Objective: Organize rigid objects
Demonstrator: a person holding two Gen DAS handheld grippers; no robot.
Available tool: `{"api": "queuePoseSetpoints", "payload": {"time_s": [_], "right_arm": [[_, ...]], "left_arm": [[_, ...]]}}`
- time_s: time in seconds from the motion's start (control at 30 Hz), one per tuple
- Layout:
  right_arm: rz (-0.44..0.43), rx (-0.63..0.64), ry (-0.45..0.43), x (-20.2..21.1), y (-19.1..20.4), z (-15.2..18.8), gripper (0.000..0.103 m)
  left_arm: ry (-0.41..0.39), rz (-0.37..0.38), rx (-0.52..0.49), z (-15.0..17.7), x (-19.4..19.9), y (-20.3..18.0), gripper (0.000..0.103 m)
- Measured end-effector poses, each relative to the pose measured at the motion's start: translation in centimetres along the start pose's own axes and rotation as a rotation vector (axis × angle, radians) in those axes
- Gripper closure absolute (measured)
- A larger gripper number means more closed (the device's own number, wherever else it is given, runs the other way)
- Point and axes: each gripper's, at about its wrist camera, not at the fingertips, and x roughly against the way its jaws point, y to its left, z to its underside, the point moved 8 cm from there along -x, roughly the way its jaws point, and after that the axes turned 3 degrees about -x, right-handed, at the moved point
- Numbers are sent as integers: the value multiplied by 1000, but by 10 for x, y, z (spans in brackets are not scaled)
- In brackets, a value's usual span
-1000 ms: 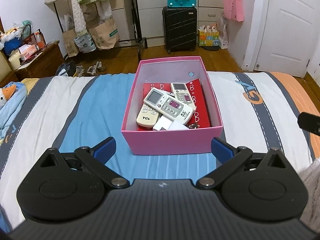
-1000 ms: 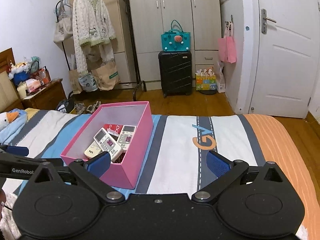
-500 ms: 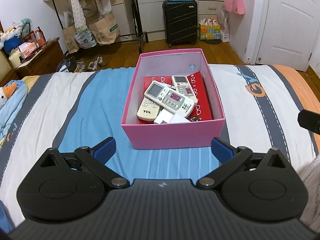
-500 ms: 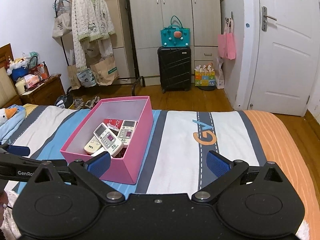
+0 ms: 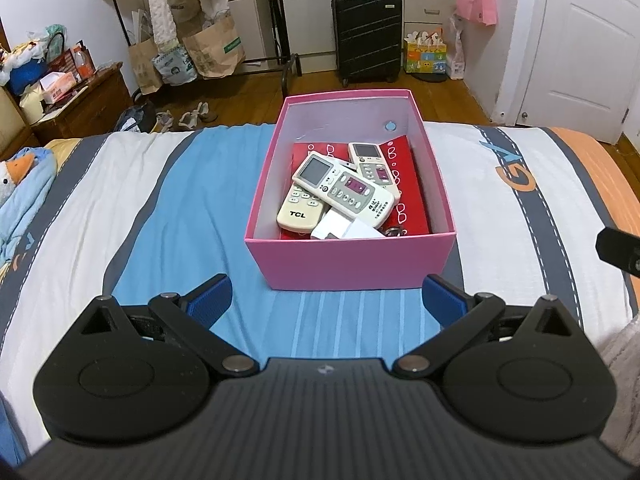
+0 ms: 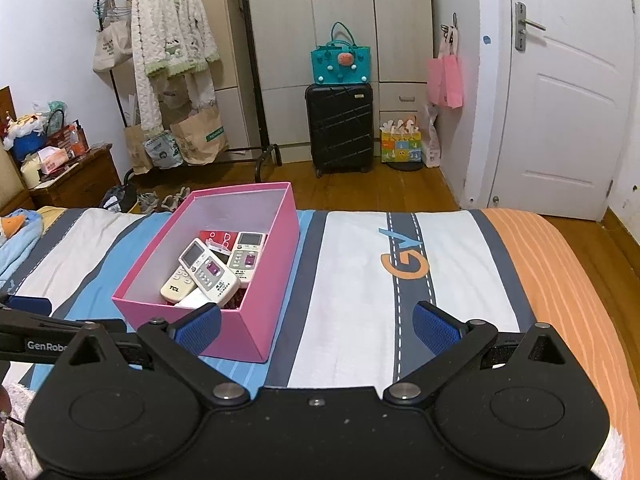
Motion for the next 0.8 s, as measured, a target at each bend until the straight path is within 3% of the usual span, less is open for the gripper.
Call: {"api": "queuePoseSetpoints", "payload": {"time_s": [0.8], "right_arm": [[16,13,8,0,-2,0,0]], "left_arm": [[12,-17,-9,2,-4,1,0]]}}
